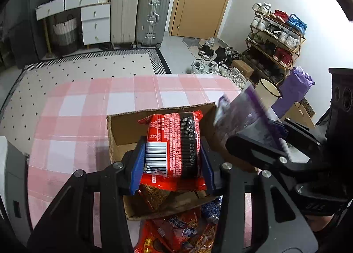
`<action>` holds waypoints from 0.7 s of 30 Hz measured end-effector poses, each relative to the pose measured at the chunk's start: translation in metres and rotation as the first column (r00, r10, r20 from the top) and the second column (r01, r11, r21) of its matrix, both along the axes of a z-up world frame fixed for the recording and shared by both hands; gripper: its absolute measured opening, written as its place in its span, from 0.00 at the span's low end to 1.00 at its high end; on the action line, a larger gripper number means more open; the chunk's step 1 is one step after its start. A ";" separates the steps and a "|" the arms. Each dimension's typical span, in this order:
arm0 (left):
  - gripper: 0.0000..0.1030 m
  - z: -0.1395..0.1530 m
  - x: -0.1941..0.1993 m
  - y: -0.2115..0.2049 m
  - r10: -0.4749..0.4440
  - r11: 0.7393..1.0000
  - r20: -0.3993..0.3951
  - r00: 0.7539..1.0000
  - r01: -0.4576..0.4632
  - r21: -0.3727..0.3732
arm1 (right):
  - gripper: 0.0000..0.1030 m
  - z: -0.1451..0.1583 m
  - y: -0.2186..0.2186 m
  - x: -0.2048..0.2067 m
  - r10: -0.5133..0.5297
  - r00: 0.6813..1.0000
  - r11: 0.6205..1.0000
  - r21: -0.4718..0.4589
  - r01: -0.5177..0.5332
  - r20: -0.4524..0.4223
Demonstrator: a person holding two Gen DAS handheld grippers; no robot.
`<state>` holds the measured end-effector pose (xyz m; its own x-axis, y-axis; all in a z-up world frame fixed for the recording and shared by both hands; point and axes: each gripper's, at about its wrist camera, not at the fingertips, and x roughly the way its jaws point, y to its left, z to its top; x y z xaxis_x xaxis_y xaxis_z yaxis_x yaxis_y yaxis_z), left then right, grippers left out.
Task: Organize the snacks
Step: 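Carry both packs over the box and open both grippers to drop them, then lift both open grippers away from the box toward the remaining snacks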
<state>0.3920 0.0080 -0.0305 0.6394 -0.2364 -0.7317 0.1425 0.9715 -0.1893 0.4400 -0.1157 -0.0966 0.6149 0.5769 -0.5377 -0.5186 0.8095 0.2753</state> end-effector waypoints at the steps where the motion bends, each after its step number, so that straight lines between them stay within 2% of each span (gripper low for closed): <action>1: 0.41 -0.005 0.004 0.001 -0.003 1.000 -0.008 1.000 0.003 -0.006 | 0.54 -0.004 0.000 0.004 -0.004 1.000 1.000 0.001 0.004 -0.005; 5: 0.47 -0.017 0.012 0.004 0.001 1.000 -0.017 1.000 -0.001 0.003 | 0.57 -0.013 -0.003 0.014 -0.006 1.000 1.000 0.011 0.006 -0.028; 7: 0.61 -0.020 0.012 0.004 0.007 1.000 -0.014 1.000 -0.007 0.007 | 0.61 -0.014 -0.006 0.014 -0.010 1.000 1.000 0.018 0.010 -0.019; 16: 0.66 -0.003 -0.015 -0.002 0.013 1.000 0.036 0.999 -0.014 0.010 | 0.70 0.006 -0.017 -0.004 -0.032 0.999 0.999 0.044 0.030 0.038; 19: 0.73 0.003 -0.025 -0.002 0.017 1.000 0.047 0.999 -0.017 0.008 | 0.78 0.015 -0.021 -0.012 -0.038 0.997 0.998 0.049 0.035 0.060; 21: 0.78 0.007 -0.033 -0.001 0.029 0.999 0.055 0.998 -0.030 0.018 | 0.86 0.021 -0.024 -0.020 -0.049 0.996 0.997 0.056 0.045 0.076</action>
